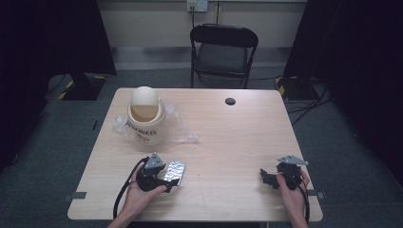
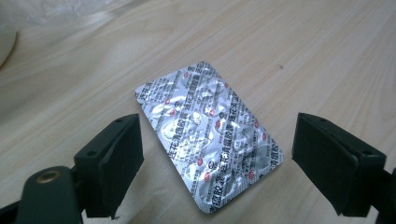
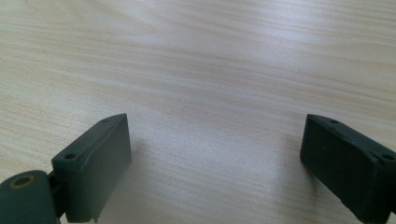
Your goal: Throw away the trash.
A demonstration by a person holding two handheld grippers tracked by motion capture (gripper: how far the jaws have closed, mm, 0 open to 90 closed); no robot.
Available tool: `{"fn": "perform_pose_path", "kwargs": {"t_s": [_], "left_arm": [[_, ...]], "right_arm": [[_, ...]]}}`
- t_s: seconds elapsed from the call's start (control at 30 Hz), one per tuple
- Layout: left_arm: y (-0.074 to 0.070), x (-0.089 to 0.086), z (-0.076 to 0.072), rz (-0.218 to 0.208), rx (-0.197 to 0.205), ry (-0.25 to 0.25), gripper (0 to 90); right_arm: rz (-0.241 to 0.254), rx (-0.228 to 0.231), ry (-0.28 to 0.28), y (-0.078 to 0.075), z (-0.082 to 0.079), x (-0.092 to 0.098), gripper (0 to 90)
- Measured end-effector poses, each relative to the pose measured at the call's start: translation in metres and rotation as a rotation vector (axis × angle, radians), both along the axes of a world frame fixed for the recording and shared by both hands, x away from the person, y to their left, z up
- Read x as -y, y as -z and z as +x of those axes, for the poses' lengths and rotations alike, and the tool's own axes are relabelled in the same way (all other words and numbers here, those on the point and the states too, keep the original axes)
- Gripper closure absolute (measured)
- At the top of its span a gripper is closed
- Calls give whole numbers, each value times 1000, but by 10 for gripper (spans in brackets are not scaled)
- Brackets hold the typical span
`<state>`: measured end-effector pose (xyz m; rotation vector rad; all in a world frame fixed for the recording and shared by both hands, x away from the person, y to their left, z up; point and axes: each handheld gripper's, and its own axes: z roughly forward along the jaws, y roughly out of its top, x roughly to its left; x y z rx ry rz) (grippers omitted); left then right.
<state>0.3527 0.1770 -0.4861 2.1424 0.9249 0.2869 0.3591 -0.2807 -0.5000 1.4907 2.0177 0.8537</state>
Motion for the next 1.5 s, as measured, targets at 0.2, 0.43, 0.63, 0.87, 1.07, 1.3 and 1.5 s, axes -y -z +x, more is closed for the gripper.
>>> {"fn": "perform_pose_path", "kwargs": {"t_s": [0.2,0.43,0.63,0.87,1.07,1.3,1.5], "left_arm": [[8,13,-3,57,15,22,166],[12,22,-4,81,55,13,137],[11,14,-1,63,62,3,272],[10,7,-1,65,66,20,337],[12,9,2,62,76,37,258],[13,10,7,44,91,43,314],[12,11,9,47,78,33,342]], "right_arm": [[1,0,1,0,0,0,83],[1,0,0,0,0,0,83],[0,1,1,0,0,0,83],[0,1,1,0,0,0,83],[1,0,0,0,0,0,82],[1,0,0,0,0,0,82],[1,0,1,0,0,0,81]]}}
